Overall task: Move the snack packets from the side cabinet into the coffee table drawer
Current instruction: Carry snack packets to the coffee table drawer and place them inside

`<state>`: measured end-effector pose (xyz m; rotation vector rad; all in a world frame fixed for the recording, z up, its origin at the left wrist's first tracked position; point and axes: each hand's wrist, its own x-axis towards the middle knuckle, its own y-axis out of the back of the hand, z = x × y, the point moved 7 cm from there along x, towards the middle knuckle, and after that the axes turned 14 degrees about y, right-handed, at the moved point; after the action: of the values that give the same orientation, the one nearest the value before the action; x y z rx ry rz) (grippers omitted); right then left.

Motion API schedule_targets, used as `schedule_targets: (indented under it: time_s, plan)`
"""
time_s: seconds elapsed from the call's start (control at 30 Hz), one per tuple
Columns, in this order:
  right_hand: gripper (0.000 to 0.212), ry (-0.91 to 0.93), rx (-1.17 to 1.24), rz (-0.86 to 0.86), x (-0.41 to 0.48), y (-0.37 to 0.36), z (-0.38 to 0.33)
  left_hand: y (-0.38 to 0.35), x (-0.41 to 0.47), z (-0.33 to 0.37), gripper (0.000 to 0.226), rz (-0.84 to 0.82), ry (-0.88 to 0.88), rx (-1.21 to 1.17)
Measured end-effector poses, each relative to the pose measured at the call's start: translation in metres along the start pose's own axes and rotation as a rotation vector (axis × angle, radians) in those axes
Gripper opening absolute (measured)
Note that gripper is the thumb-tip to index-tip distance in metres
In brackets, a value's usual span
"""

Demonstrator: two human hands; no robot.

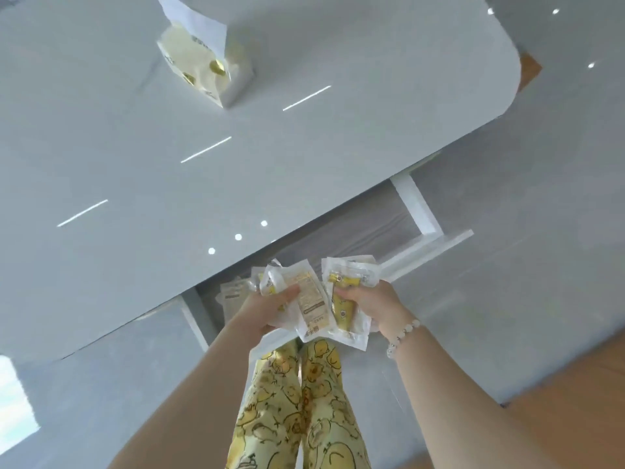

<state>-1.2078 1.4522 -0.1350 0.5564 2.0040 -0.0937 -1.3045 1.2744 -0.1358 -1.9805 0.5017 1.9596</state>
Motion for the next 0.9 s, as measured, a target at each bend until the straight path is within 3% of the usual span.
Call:
schedule_targets:
  time_s: [0.17,0.3,0.5,0.77,0.9]
  plan:
    - [0.03,-0.005,-0.113,-0.028,0.078,-0.02,0.011,0.003,0.082,0.006,0.04,0.031,0.086,-0.152]
    - [0.012,0.054,-0.303,-0.07,0.137,-0.039,0.001,0.009,0.145,0.018,0.051,0.089,0.094,-0.243]
    - [0.021,0.207,-0.53,-0.045,0.203,-0.048,-0.001,0.023,0.199,0.06,0.063,0.339,-0.077,-0.02]
    - [0.013,0.267,-0.533,-0.03,0.217,-0.054,0.017,0.02,0.208,0.058,0.045,0.523,-0.116,0.227]
    - [0.017,0.354,-0.748,-0.053,0.216,-0.055,0.01,0.02,0.199,0.056,0.041,0.605,-0.136,0.342]
